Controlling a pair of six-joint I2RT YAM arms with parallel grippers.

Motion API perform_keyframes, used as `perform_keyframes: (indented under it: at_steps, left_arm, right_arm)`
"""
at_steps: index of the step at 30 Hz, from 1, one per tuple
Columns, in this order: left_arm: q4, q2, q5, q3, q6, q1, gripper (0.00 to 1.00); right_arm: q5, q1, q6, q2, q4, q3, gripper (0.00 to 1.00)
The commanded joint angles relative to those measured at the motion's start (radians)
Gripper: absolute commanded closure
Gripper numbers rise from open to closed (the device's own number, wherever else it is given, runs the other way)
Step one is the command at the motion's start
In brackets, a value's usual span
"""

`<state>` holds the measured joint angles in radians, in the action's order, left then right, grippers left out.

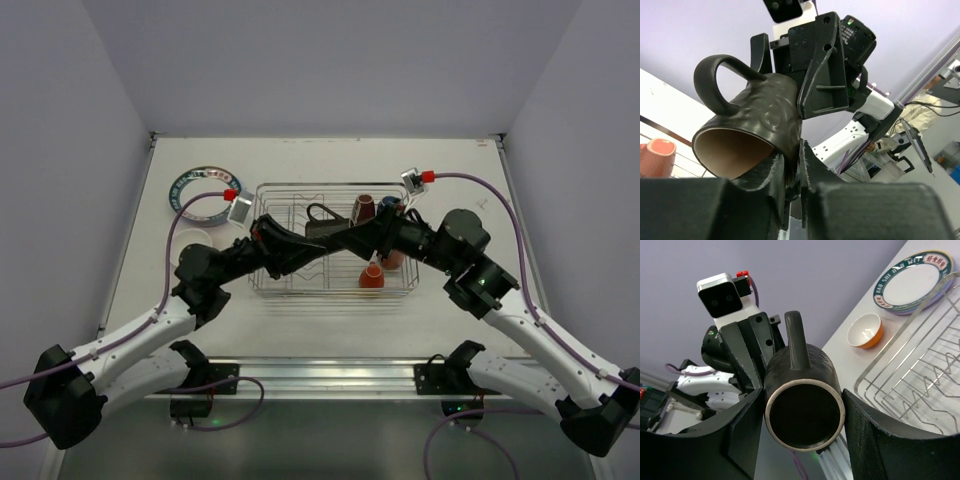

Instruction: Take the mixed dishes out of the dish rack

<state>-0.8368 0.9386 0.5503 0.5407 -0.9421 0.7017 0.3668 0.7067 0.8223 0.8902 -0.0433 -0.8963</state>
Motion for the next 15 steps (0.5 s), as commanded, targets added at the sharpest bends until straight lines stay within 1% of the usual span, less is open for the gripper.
perform_keyframes:
  at_steps: [1,2,6,7,8,9,10,11,12,13,14,15]
  left_arm:
    - [-0.082,-0.011,-0.049,0.015,0.048,0.012,0.90]
    - [-0.082,-0.009,-0.052,0.015,0.051,0.013,1.00]
    - [-0.079,-0.017,-0.047,0.016,0.077,0.015,1.00]
    - [-0.023,-0.023,-0.050,0.031,0.107,0.015,1.00]
    - [0.042,-0.032,-0.079,0.051,0.138,0.015,1.00]
    - [0.185,-0.052,-0.098,0.074,0.170,0.015,1.00]
    - [0.249,-0.063,-0.116,0.112,0.233,0.015,1.00]
    - [0.318,-0.075,-0.171,0.132,0.262,0.015,1.00]
    - [0.450,-0.096,-0.203,0.154,0.285,0.015,1.00]
    - [0.519,-0.106,-0.232,0.178,0.333,0.015,1.00]
    - [0.588,-0.118,-0.292,0.229,0.356,0.015,1.00]
    - [0.723,-0.119,-0.320,0.257,0.379,0.013,1.00]
  right_arm:
    - [0.055,0.007,0.041,-0.011,-0.142,0.010,1.00]
    - [0.058,0.007,0.044,-0.011,-0.147,0.014,1.00]
    - [0.076,0.008,0.038,-0.016,-0.170,0.031,0.99]
    - [0.078,0.007,0.028,-0.019,-0.171,0.039,0.91]
    - [0.061,0.007,0.021,-0.023,-0.167,0.043,0.56]
    - [0.044,0.007,0.011,-0.037,-0.149,0.052,0.28]
    - [0.025,0.007,0.000,-0.043,-0.136,0.053,0.01]
    - [0.000,0.007,-0.009,-0.049,-0.115,0.048,0.01]
    - [-0.052,0.007,-0.037,-0.057,-0.049,0.042,0.01]
    - [-0.077,0.007,-0.051,-0.060,-0.012,0.021,0.01]
    - [-0.112,0.007,-0.067,-0.068,0.031,0.008,0.01]
    - [-0.199,0.007,-0.101,-0.085,0.115,-0.003,0.01]
